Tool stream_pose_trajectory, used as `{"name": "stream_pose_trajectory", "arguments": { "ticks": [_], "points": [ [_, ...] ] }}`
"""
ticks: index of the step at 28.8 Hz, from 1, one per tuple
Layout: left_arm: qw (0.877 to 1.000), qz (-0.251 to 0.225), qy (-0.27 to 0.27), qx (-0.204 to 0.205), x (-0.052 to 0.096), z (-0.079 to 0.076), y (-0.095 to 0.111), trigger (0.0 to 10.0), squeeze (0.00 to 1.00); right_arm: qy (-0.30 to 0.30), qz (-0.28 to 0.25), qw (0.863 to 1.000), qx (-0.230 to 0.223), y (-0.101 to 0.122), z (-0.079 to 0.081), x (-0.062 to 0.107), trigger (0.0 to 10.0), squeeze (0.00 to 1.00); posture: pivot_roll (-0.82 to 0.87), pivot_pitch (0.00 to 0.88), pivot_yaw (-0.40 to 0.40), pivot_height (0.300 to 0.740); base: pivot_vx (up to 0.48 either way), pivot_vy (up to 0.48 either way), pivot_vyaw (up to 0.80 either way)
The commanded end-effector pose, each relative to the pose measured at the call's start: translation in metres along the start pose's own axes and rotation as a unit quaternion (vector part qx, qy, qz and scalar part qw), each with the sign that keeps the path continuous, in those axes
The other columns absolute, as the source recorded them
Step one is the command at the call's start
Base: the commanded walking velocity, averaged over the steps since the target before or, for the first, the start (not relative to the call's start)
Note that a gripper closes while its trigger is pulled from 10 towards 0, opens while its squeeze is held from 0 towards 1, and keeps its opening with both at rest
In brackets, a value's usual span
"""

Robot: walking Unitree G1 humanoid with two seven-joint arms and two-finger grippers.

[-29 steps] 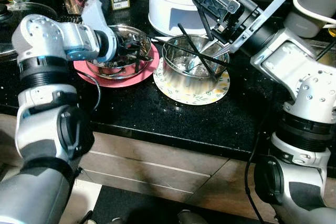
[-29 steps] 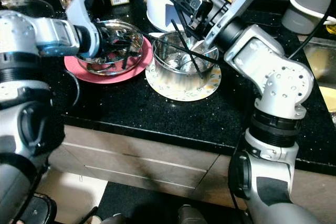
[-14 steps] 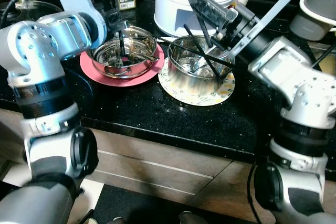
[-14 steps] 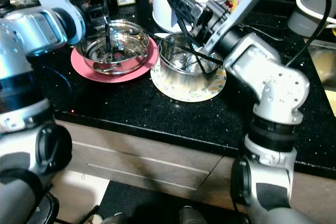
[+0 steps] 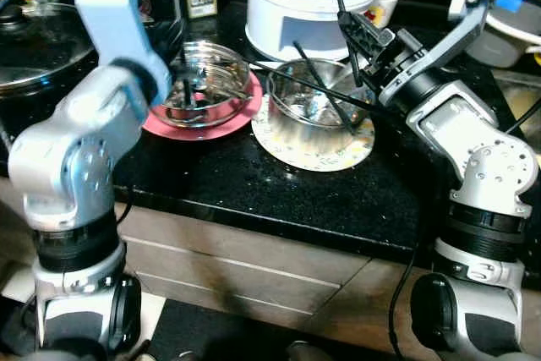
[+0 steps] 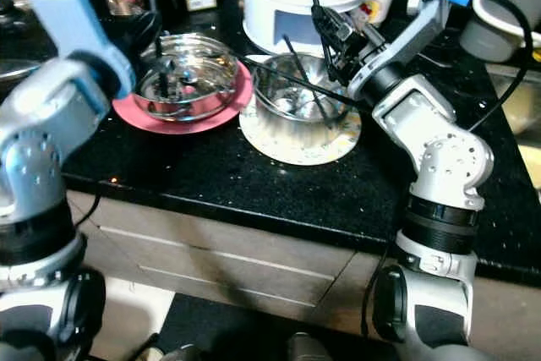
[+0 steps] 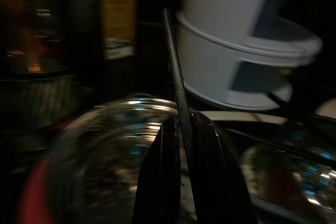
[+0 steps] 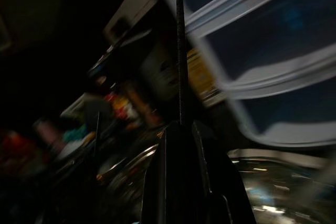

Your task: Kitchen organization

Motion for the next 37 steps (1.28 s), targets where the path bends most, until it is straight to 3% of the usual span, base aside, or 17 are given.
{"name": "stream_pose_trajectory", "arguments": {
  "ticks": [1, 15, 20, 25, 30, 37],
  "points": [
    [1.000, -0.020, -0.018, -0.003, 0.003, -0.014, 0.005, 10.0, 0.00, 0.010, -0.028, 1.000, -0.006, 0.012, 0.001, 0.005, 10.0, 0.00, 0.04, 0.092, -0.031, 0.740, 0.000, 0.000, -0.77],
    [0.997, -0.050, -0.035, -0.040, 0.005, -0.035, 0.003, 10.0, 0.00, 0.028, -0.044, 0.999, -0.013, 0.019, 0.007, 0.005, 10.0, 0.00, 0.04, 0.077, -0.022, 0.740, 0.000, 0.000, -0.55],
    [0.997, -0.048, -0.056, -0.014, 0.010, -0.049, -0.003, 10.0, 0.00, 0.026, -0.046, 0.998, -0.014, 0.018, 0.005, 0.004, 10.0, 0.00, 0.04, 0.074, -0.025, 0.740, 0.000, 0.000, -0.62],
    [0.998, -0.046, -0.037, -0.023, 0.013, -0.044, -0.013, 10.0, 0.00, 0.025, -0.039, 0.999, -0.009, 0.012, 0.006, 0.001, 10.0, 0.00, 0.03, 0.071, -0.029, 0.740, 0.000, 0.000, 0.00],
    [0.996, -0.065, -0.042, -0.040, 0.015, -0.045, -0.009, 10.0, 0.00, 0.024, -0.032, 0.999, -0.008, 0.007, 0.005, -0.001, 10.0, 0.00, 0.03, 0.070, -0.034, 0.740, 0.000, 0.000, 0.00],
    [0.995, -0.075, -0.044, -0.052, 0.014, -0.052, -0.011, 10.0, 0.00, 0.016, 0.008, 1.000, 0.013, -0.019, 0.003, -0.010, 10.0, 0.00, 0.03, 0.062, -0.040, 0.740, 0.000, -0.166, 0.00]
  ]
}}
Point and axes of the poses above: a point about 5 cm out from each wrist's last joint towards the gripper, its own x axis pointing back from the gripper into the wrist, its own y axis along the axis of the wrist's last joint, z = x × y, the point moved 5 cm from there along -x, pointing out of the wrist towards the gripper, and after that the axes turned 10 degrees about -x, right-handed, at the moved point
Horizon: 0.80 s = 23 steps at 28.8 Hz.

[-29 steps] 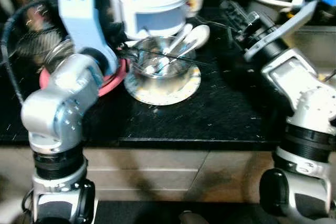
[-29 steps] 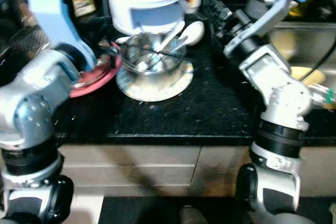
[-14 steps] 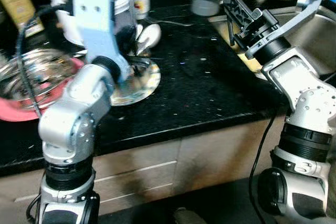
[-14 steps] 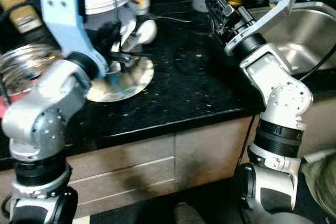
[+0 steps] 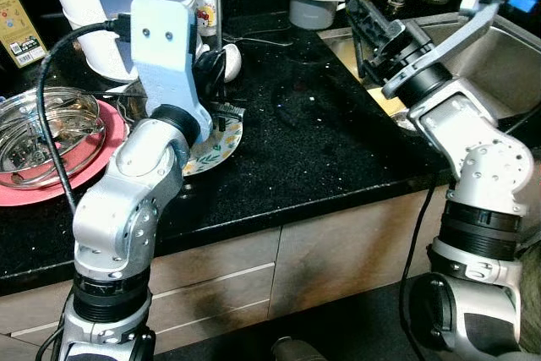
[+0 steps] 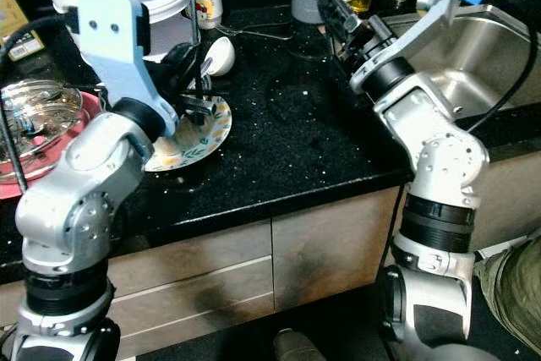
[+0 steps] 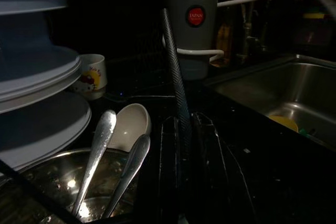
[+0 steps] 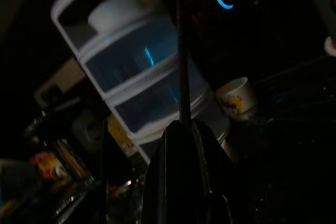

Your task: Kitchen organization

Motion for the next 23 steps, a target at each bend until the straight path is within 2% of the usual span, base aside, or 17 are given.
{"name": "stream_pose_trajectory", "arguments": {
  "ticks": [1, 8, 16, 23],
  "points": [
    [1.000, 0.003, 0.006, -0.005, 0.001, 0.000, -0.004, 10.0, 0.00, -0.003, 0.012, 1.000, 0.004, -0.009, -0.002, -0.001, 10.0, 0.00, 0.03, 0.062, -0.040, 0.740, 0.000, -0.379, 0.00],
    [1.000, -0.007, 0.006, -0.006, -0.002, -0.001, -0.002, 10.0, 0.00, -0.004, 0.038, 0.999, 0.013, -0.027, -0.003, -0.003, 10.0, 0.00, 0.03, 0.049, -0.042, 0.740, 0.000, -0.439, 0.00],
    [1.000, -0.015, 0.005, -0.007, -0.005, -0.002, 0.001, 10.0, 0.00, -0.001, 0.039, 0.999, 0.019, -0.028, -0.003, -0.004, 10.0, 0.00, 0.03, 0.038, -0.040, 0.740, 0.000, -0.454, 0.00],
    [1.000, -0.020, -0.009, -0.002, -0.006, -0.010, 0.003, 10.0, 0.00, 0.001, 0.037, 0.999, 0.022, -0.028, -0.002, -0.003, 10.0, 0.00, 0.03, 0.033, -0.034, 0.740, 0.000, -0.454, 0.00]
  ]
}}
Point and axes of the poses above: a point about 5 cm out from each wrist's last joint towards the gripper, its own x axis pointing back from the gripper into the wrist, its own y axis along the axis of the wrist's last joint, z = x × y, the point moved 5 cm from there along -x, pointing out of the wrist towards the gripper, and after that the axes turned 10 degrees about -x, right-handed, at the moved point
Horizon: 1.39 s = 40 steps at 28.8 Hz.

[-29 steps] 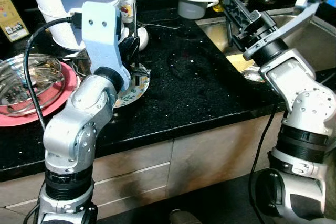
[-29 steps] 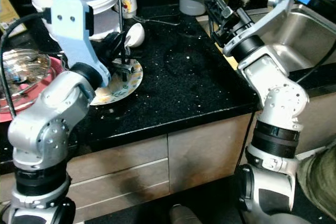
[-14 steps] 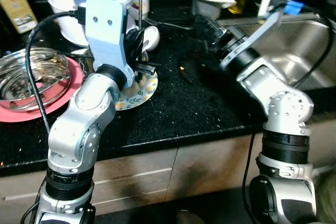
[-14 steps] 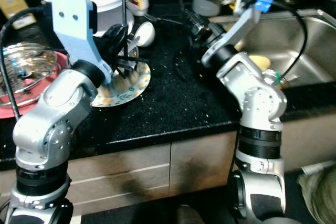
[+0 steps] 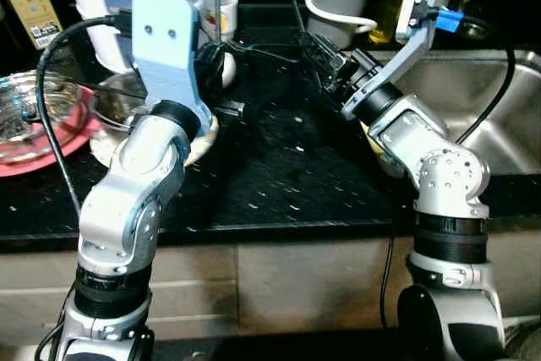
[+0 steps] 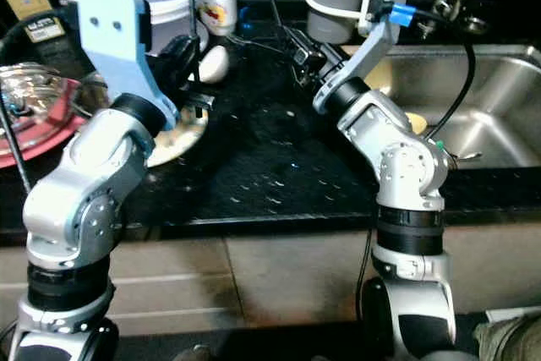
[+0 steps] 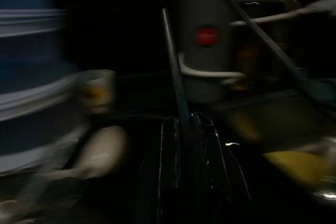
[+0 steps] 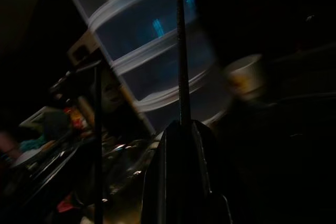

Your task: Kitchen organization

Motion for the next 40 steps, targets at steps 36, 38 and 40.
{"name": "stream_pose_trajectory", "arguments": {
  "ticks": [36, 38, 40],
  "points": [
    [0.999, 0.010, 0.034, 0.002, -0.011, 0.032, -0.008, 10.0, 0.00, -0.141, 0.064, 0.976, 0.154, -0.020, -0.048, -0.008, 10.0, 0.00, 0.03, 0.058, -0.044, 0.740, 0.000, -0.273, 0.00],
    [0.999, 0.009, 0.033, 0.001, -0.012, 0.033, -0.007, 10.0, 0.00, -0.145, 0.063, 0.975, 0.156, -0.019, -0.050, -0.010, 10.0, 0.00, 0.03, 0.057, -0.046, 0.740, 0.000, 0.000, 0.00],
    [0.999, 0.008, 0.032, -0.001, -0.013, 0.033, -0.007, 10.0, 0.00, -0.151, 0.062, 0.974, 0.158, -0.018, -0.052, -0.012, 10.0, 0.00, 0.03, 0.059, -0.045, 0.740, 0.000, 0.000, 0.00]
  ]
}}
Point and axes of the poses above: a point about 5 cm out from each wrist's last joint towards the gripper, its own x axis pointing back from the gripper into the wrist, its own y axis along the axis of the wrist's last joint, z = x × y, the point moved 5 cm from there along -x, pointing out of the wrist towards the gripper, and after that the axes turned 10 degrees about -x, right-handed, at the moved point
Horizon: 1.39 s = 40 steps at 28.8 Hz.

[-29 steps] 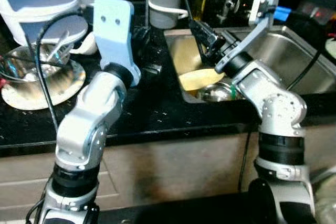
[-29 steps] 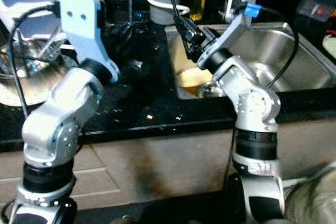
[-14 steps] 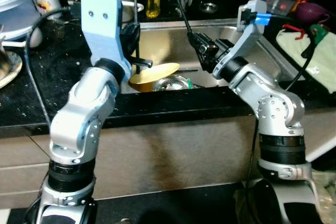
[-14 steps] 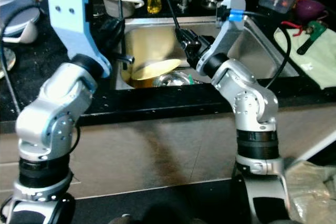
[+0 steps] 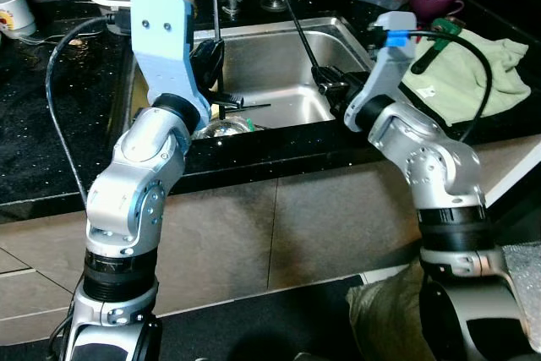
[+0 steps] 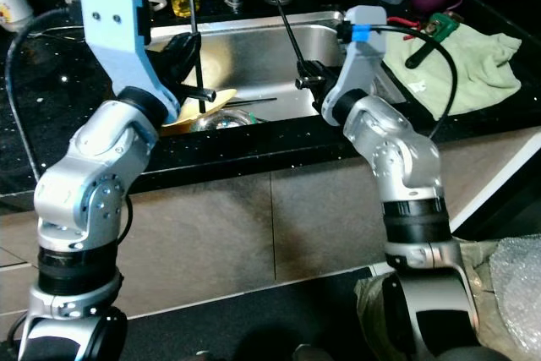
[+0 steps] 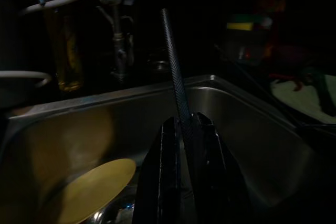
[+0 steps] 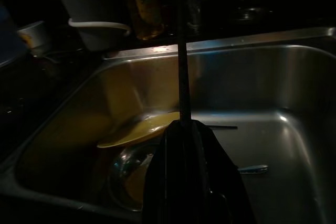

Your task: Kitchen organization

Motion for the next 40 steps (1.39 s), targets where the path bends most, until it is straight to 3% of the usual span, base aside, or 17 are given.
{"name": "stream_pose_trajectory", "arguments": {
  "ticks": [1, 5, 11, 15, 19, 28, 32, 33, 34, 35, 36, 38, 39, 40],
  "points": [
    [1.000, -0.008, 0.004, -0.006, -0.001, 0.004, 0.004, 10.0, 0.00, -0.002, -0.004, 1.000, 0.005, 0.001, 0.001, -0.002, 10.0, 0.00, 0.03, 0.059, -0.045, 0.740, 0.000, 0.000, 0.00],
    [1.000, -0.012, 0.006, -0.012, -0.004, 0.007, 0.007, 10.0, 0.00, -0.010, -0.010, 1.000, 0.006, 0.005, 0.001, -0.009, 10.0, 0.00, 0.04, 0.062, -0.047, 0.740, 0.000, 0.000, 0.00],
    [0.999, 0.009, 0.018, -0.027, -0.008, 0.018, -0.005, 10.0, 0.00, -0.033, 0.003, 0.999, 0.026, -0.002, -0.003, -0.020, 10.0, 0.00, 0.04, 0.072, -0.051, 0.740, 0.000, 0.000, 0.00],
    [0.996, 0.024, 0.032, -0.081, -0.020, 0.040, -0.014, 10.0, 0.00, -0.092, 0.032, 0.992, 0.086, -0.013, -0.008, -0.039, 10.0, 0.00, 0.04, 0.084, -0.061, 0.740, 0.000, 0.000, 0.00],
    [0.989, 0.036, 0.044, -0.136, -0.029, 0.060, -0.022, 10.0, 0.00, -0.111, 0.043, 0.986, 0.114, -0.017, -0.008, -0.049, 10.0, 0.00, 0.05, 0.095, -0.068, 0.740, 0.000, 0.000, 0.00],
    [0.988, 0.019, 0.043, -0.145, -0.047, 0.074, -0.016, 10.0, 0.00, -0.112, 0.050, 0.986, 0.109, -0.017, -0.007, -0.056, 10.0, 0.00, 0.03, 0.137, -0.063, 0.740, 0.000, 0.000, 0.00],
    [0.992, 0.028, 0.030, -0.119, -0.060, 0.079, -0.028, 10.0, 0.00, -0.113, 0.046, 0.987, 0.101, -0.013, -0.008, -0.058, 10.0, 0.00, 0.01, 0.156, -0.058, 0.740, 0.000, 0.000, 0.00],
    [0.994, 0.030, 0.021, -0.104, -0.063, 0.078, -0.033, 10.0, 0.03, -0.112, 0.044, 0.988, 0.098, -0.011, -0.009, -0.058, 10.0, 0.00, 0.00, 0.164, -0.057, 0.740, 0.000, 0.000, 0.00],
    [0.996, 0.034, 0.015, -0.079, -0.066, 0.077, -0.039, 10.0, 0.34, -0.110, 0.041, 0.989, 0.092, -0.009, -0.010, -0.057, 10.0, 0.00, 0.00, 0.169, -0.056, 0.740, 0.000, 0.000, 0.00],
    [0.997, 0.037, 0.010, -0.061, -0.068, 0.077, -0.043, 10.0, 0.34, -0.109, 0.038, 0.989, 0.088, -0.008, -0.011, -0.057, 10.0, 0.00, -0.01, 0.171, -0.056, 0.740, 0.000, 0.000, 0.00],
    [0.998, 0.044, 0.003, -0.043, -0.070, 0.075, -0.048, 10.0, 1.00, -0.110, 0.036, 0.990, 0.083, -0.006, -0.013, -0.056, 10.0, 0.00, -0.02, 0.175, -0.054, 0.740, 0.000, 0.000, 0.00],
    [0.998, 0.050, -0.003, -0.026, -0.071, 0.072, -0.052, 10.0, 1.00, -0.107, 0.033, 0.991, 0.075, -0.005, -0.013, -0.056, 10.0, 0.00, -0.02, 0.176, -0.052, 0.740, 0.000, 0.000, 0.00],
    [0.998, 0.055, -0.008, -0.016, -0.072, 0.069, -0.056, 10.0, 1.00, -0.100, 0.028, 0.992, 0.065, -0.003, -0.012, -0.055, 10.0, 0.53, -0.02, 0.176, -0.052, 0.740, 0.000, 0.000, 0.00],
    [0.998, 0.058, -0.012, -0.009, -0.073, 0.068, -0.059, 10.0, 1.00, -0.096, 0.024, 0.993, 0.059, -0.002, -0.011, -0.055, 10.0, 0.53, -0.02, 0.176, -0.052, 0.740, 0.000, 0.000, 0.00]
  ]
}}
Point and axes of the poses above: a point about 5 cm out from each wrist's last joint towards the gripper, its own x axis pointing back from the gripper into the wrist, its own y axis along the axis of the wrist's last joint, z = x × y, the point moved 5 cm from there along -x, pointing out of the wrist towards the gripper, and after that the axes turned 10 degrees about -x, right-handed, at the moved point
